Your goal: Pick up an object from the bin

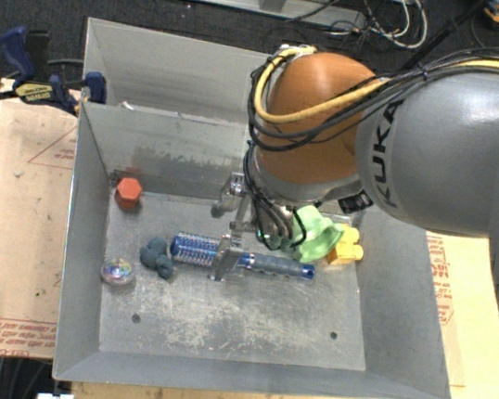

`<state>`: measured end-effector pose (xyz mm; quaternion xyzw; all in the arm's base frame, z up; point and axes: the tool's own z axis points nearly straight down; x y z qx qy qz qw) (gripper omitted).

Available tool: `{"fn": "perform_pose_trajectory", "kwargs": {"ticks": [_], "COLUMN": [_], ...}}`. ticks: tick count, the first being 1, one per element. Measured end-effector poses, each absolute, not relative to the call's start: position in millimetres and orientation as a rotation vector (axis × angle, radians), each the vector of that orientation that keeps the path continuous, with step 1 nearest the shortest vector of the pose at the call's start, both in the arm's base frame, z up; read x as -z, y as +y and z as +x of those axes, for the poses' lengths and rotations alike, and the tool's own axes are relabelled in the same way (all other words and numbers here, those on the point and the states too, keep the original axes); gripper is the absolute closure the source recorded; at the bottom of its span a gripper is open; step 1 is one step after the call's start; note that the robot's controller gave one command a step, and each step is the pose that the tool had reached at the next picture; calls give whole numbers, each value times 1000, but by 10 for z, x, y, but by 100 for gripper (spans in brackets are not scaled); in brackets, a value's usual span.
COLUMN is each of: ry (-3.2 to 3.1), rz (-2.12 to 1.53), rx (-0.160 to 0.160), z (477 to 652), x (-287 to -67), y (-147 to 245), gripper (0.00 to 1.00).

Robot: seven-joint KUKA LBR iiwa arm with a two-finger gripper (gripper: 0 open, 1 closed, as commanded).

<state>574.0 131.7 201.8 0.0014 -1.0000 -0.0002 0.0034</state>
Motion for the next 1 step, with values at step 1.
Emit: {"fn": "perform_pose_trajectory", "kwargs": {"ticks": [1], "ry": [-3138], "rz": [267], "rx": [6], "z": [5862], "x": [-731], "y": [1061], "gripper": [0]}}
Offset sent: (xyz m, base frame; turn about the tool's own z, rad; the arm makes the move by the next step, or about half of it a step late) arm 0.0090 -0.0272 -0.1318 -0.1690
